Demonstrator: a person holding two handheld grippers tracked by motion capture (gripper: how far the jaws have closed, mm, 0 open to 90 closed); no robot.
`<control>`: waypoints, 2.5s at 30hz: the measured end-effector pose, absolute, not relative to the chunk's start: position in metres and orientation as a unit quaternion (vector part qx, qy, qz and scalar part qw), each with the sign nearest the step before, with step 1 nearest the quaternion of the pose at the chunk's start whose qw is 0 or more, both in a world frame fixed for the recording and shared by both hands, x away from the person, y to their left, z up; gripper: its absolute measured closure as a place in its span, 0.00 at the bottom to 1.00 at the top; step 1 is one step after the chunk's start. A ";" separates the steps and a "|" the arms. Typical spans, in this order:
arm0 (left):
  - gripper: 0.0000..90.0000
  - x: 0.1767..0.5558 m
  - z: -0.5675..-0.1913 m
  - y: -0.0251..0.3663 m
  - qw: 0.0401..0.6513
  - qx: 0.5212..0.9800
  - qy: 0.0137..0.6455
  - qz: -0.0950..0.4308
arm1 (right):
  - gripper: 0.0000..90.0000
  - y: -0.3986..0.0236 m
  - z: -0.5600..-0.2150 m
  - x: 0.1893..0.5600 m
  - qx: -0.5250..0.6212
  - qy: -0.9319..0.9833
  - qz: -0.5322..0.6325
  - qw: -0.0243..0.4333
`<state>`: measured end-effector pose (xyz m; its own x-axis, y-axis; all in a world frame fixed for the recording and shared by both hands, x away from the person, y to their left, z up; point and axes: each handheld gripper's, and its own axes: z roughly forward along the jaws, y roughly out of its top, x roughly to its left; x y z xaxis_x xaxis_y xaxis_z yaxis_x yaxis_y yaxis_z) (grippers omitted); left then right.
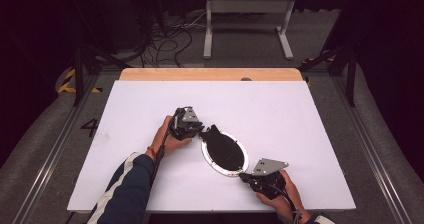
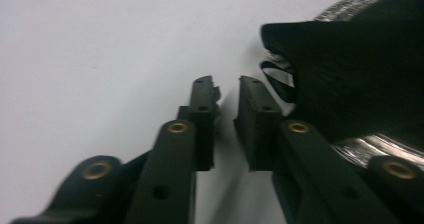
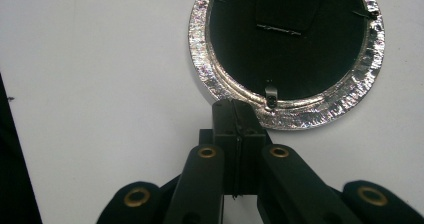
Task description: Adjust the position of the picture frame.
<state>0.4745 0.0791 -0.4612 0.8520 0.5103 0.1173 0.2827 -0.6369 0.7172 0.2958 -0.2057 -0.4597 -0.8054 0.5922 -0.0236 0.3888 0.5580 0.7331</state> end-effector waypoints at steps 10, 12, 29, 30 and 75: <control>0.88 0.478 -0.460 0.073 0.364 0.899 0.207 0.129 | 1.00 -0.203 -0.461 0.298 0.282 0.870 0.375 0.150; 0.89 0.477 -0.459 0.073 0.359 0.903 0.202 0.126 | 1.00 -0.202 -0.460 0.298 0.282 0.871 0.373 0.153; 0.97 0.472 -0.455 0.093 0.344 0.914 0.196 0.093 | 1.00 -0.206 -0.462 0.312 0.326 0.850 0.378 0.168; 0.97 0.472 -0.456 0.094 0.348 0.912 0.197 0.092 | 1.00 -0.206 -0.462 0.312 0.326 0.850 0.377 0.168; 1.00 0.456 -0.455 0.109 0.342 0.914 0.204 0.081 | 1.00 -0.180 -0.462 0.317 0.305 0.859 0.363 0.195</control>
<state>0.4563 0.1093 -0.4547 0.9038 0.4279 0.0084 0.3171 -0.6826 0.6584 0.3166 -0.1799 -0.4622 -0.7384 0.6648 -0.1132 0.3818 0.5505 0.7424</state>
